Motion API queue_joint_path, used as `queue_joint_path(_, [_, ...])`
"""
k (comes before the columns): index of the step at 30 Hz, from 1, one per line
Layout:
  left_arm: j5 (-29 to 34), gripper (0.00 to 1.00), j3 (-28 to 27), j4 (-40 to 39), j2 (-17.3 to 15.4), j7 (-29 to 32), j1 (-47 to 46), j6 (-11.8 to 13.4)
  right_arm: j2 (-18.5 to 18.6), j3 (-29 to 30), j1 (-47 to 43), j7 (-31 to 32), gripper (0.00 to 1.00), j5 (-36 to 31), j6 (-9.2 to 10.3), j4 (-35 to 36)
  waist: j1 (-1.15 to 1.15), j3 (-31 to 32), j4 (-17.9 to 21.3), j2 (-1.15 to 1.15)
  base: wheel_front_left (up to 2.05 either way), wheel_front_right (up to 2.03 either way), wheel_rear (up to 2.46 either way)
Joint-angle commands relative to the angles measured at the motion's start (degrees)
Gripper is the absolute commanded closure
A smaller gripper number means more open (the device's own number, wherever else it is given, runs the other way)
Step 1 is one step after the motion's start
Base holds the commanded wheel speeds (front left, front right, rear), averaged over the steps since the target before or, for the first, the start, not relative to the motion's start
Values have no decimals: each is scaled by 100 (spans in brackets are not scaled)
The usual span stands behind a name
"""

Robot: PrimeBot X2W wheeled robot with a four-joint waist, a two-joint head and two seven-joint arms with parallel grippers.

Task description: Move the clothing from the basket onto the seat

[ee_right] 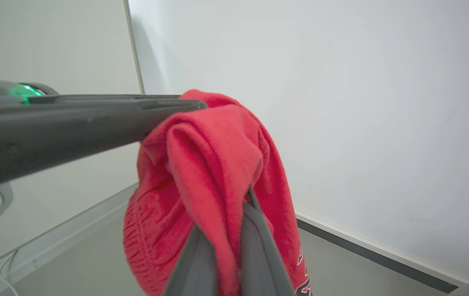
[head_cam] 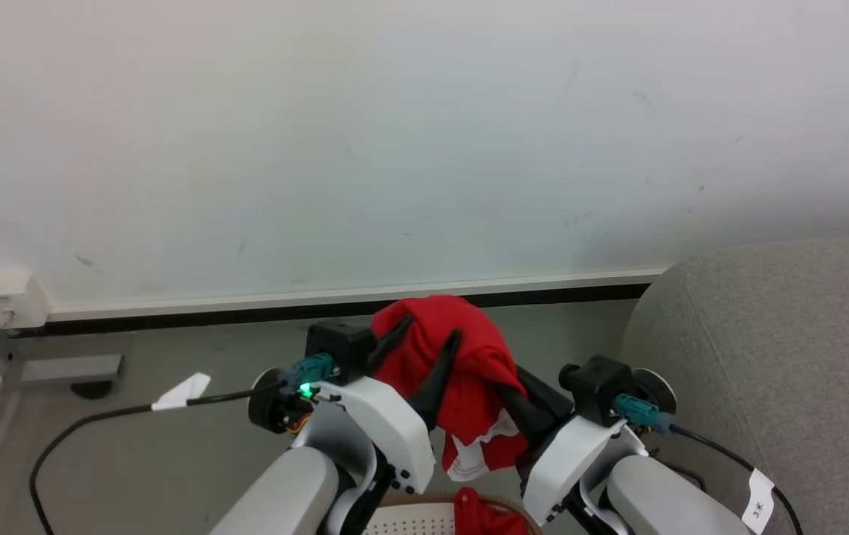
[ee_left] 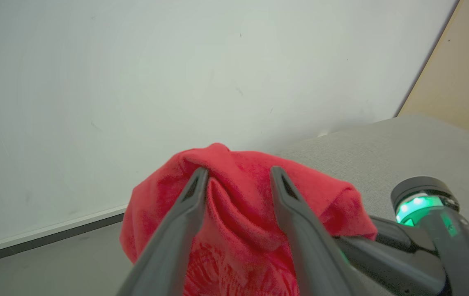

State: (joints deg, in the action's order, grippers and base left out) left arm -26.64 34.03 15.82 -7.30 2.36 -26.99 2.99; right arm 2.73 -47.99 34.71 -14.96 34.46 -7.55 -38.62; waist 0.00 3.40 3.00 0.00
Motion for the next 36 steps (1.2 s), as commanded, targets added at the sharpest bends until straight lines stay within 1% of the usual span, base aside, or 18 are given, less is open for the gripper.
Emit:
queue_joint_path(1, [-1, 0, 6, 9, -48, -26, 54, -13, 13, 68, -42, -16, 100, -67, 13, 26, 0, 1, 10, 0, 0, 0, 0])
queue_joint_path(5, [-8, 0, 48, 2, -99, -3, 100, -45, 82, 408, -113, -17, 100, -212, 12, 59, 0, 1, 56, 0, 0, 0, 0])
queue_joint_path(11, [-33, 0, 81, -55, -158, -25, 168, -26, 261, 853, -206, -17, 100, -357, 12, 151, 0, 6, 159, 0, 0, 0, 0])
queue_joint_path(18, [-84, 0, 100, -115, -189, -97, 245, -39, 468, 1189, -272, -16, 100, -512, 12, 363, 0, -70, 393, 0, 0, 0, 0])
queue_joint_path(24, [-133, 0, 114, -160, -194, -178, 298, -31, 658, 1389, -323, -17, 100, -597, 12, 517, 0, -149, 749, 0, 0, 0, 0])
queue_joint_path(36, [-172, 0, 191, -196, -130, -292, 450, -27, 1078, 1616, -383, -17, 100, -719, 13, 887, 0, -325, 1724, 0, 0, 0, 0])
